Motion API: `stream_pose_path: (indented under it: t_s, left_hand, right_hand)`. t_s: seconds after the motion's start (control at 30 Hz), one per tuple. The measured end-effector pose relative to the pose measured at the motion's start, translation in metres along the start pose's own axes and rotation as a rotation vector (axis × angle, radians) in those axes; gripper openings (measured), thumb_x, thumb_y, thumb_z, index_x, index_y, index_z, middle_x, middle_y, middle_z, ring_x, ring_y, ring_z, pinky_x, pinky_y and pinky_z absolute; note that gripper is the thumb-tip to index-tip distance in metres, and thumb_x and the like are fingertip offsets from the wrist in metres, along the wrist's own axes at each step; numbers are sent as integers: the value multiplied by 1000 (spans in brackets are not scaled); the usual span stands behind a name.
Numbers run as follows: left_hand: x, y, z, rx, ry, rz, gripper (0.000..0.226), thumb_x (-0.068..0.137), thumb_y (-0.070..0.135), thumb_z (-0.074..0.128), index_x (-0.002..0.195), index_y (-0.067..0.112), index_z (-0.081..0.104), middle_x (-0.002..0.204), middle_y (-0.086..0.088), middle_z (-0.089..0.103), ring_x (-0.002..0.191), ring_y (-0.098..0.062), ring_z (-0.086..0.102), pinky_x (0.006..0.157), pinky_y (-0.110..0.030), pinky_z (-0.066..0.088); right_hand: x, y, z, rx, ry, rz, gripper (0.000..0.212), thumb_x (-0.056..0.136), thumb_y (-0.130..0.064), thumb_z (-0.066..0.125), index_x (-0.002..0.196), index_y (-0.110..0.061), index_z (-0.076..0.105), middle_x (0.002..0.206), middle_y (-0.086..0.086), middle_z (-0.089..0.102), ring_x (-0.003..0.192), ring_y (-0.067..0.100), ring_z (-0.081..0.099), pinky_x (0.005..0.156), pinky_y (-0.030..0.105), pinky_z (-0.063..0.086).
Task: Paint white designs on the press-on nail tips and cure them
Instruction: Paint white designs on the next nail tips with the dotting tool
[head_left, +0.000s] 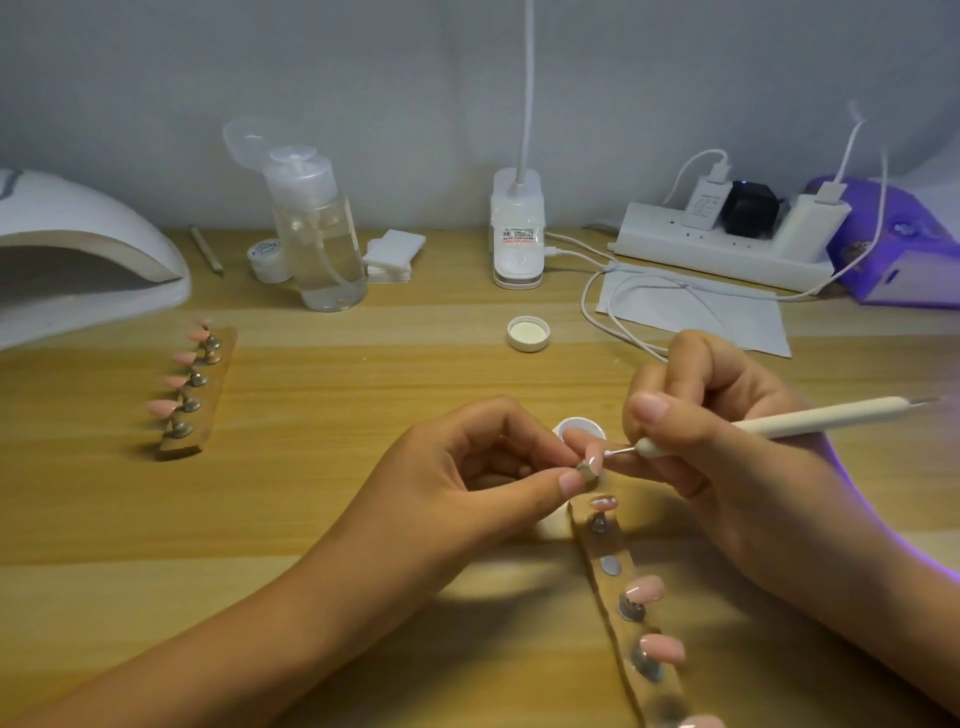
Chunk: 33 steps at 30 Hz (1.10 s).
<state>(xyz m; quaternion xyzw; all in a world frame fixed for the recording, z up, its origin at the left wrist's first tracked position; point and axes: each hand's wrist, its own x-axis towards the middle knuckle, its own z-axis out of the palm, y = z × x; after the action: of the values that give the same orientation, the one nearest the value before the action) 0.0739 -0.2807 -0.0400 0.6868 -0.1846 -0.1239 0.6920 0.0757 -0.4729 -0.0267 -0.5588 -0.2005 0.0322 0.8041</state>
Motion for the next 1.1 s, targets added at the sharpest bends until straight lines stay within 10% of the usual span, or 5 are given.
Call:
stream_pose_path:
  t_s: [1.1]
  left_hand:
    - [1,0,1,4,14,-8,6,74,17,74,78,17,70,94,-7,75,85,-27,67,75,-28,51]
  right_hand:
    - [0,1,0,-70,-31,7,18,76,-11,64,65,-17,52,60,-5,57,56,1,57,58,11,47]
